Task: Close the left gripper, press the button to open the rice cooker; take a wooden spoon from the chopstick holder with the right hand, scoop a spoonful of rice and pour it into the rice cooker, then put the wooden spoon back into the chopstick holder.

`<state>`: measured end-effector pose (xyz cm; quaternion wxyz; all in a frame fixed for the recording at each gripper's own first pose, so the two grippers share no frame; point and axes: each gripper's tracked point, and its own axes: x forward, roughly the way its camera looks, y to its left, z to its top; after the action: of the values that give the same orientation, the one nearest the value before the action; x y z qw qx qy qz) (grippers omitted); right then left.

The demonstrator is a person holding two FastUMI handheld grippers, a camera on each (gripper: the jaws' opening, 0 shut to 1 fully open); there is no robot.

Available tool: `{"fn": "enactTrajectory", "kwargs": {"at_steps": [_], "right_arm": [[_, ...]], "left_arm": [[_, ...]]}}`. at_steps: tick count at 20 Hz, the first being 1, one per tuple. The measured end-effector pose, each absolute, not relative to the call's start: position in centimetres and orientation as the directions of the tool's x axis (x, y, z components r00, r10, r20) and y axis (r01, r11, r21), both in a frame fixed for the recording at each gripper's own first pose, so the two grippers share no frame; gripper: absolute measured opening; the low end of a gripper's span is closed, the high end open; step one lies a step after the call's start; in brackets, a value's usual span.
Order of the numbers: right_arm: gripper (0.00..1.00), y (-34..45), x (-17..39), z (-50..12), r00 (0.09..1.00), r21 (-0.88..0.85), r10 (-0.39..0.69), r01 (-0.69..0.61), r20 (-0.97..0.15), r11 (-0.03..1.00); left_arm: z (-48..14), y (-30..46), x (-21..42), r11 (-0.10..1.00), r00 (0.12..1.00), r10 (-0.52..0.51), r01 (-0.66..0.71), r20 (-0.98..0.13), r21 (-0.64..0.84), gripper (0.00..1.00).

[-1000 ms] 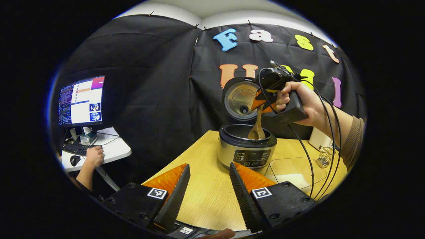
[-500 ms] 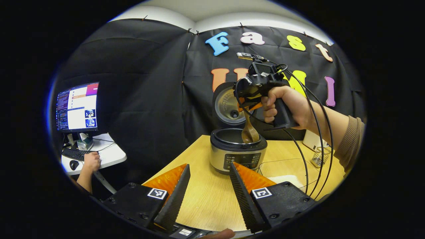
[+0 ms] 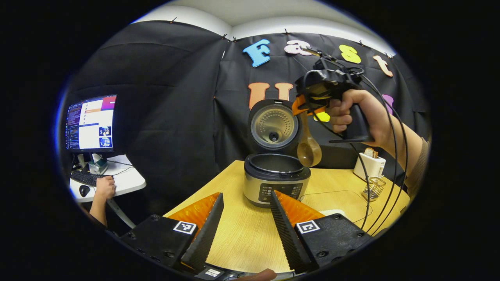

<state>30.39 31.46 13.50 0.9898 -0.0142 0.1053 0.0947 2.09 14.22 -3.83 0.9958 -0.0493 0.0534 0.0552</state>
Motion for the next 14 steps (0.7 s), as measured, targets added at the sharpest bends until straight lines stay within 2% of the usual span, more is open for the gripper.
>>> {"fn": "enactTrajectory", "kwargs": {"at_steps": [9, 14], "right_arm": [[0.2, 22.6, 24.6, 15.1, 0.969, 0.069, 0.194, -0.185, -0.156, 0.98], [0.2, 13.3, 23.2, 14.1, 0.981, 0.105, 0.108, -0.092, -0.16, 0.99]], "left_arm": [[-3.2, 11.9, 2.4, 0.991, 0.992, 0.086, -0.094, -0.088, -0.091, 0.78], [-3.1, 10.0, 2.8, 0.992, 0.994, 0.061, -0.069, -0.086, -0.103, 0.78]]}}
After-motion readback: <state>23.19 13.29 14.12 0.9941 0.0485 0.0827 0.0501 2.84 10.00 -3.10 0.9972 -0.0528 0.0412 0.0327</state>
